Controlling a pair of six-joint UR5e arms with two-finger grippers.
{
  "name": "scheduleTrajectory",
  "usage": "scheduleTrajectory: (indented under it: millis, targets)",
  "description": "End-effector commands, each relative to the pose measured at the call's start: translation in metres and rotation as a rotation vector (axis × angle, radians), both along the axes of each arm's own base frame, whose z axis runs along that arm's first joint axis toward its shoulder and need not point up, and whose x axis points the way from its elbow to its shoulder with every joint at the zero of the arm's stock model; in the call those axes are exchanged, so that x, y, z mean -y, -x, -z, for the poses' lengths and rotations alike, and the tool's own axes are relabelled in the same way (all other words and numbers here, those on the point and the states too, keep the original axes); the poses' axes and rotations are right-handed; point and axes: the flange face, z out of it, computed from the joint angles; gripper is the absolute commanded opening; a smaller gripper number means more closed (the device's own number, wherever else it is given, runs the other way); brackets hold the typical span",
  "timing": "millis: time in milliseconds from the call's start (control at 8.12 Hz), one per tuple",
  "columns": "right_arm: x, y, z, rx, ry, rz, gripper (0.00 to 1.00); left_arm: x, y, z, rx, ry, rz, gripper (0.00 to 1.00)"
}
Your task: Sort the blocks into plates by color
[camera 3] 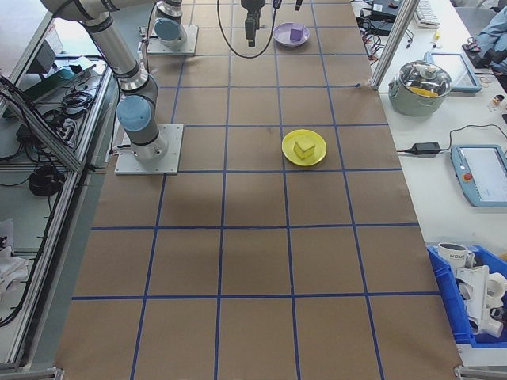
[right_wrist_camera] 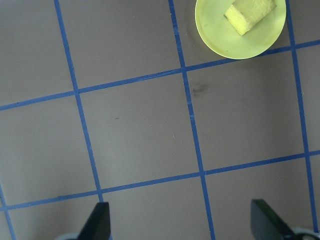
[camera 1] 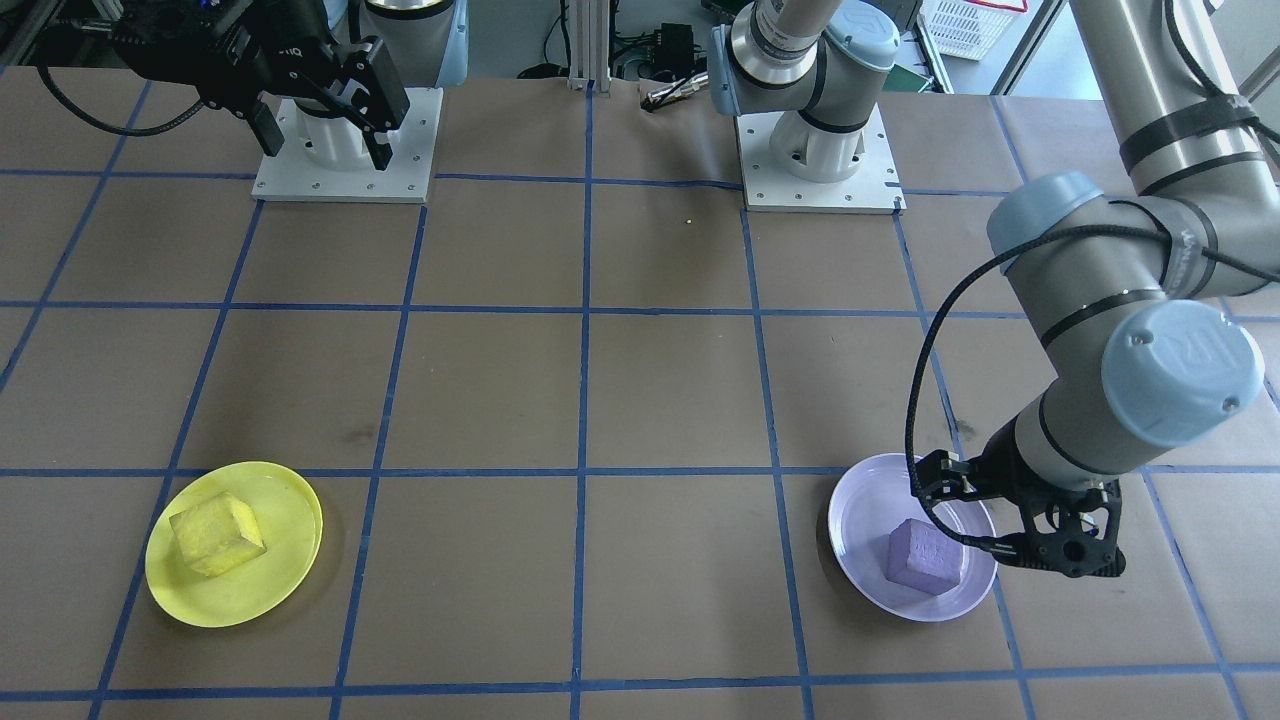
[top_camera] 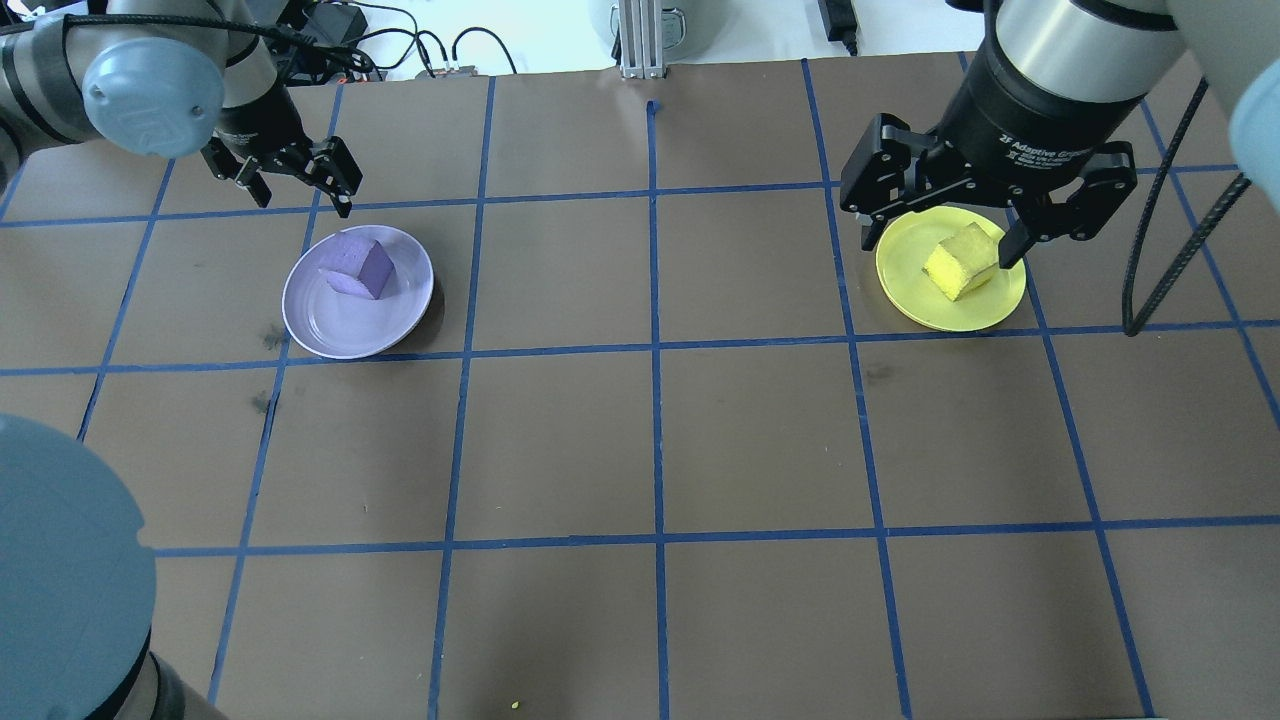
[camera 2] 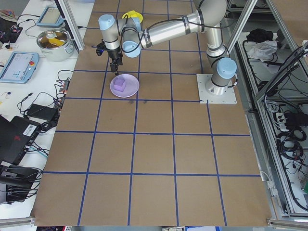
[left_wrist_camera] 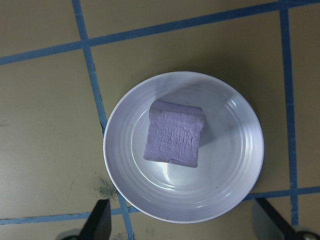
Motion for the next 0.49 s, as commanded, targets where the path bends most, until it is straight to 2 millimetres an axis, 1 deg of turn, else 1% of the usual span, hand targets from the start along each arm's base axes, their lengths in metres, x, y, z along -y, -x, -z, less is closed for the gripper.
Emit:
scheduleTrajectory:
  millis: [0, 123, 246, 369]
  targets:
    - [0.0, 0.0, 0.0, 0.0, 0.0, 0.0, 1.0, -0.041, 0.031, -0.087, 0.005, 0.099, -0.108, 1.0]
    - [0.0, 0.0, 0.0, 0.0, 0.0, -0.001, 1.0, -0.061, 0.049, -0.114, -0.001, 0.127, -0.155, 1.0]
    - [0.0, 0.0, 0.0, 0.0, 0.0, 0.0, 1.0, -0.082, 0.072, -0.138, -0.005, 0.145, -0.189, 1.0]
    - [0.0, 0.0, 0.0, 0.0, 0.0, 0.0, 1.0, -0.098, 0.092, -0.156, -0.009, 0.167, -0.199, 1.0]
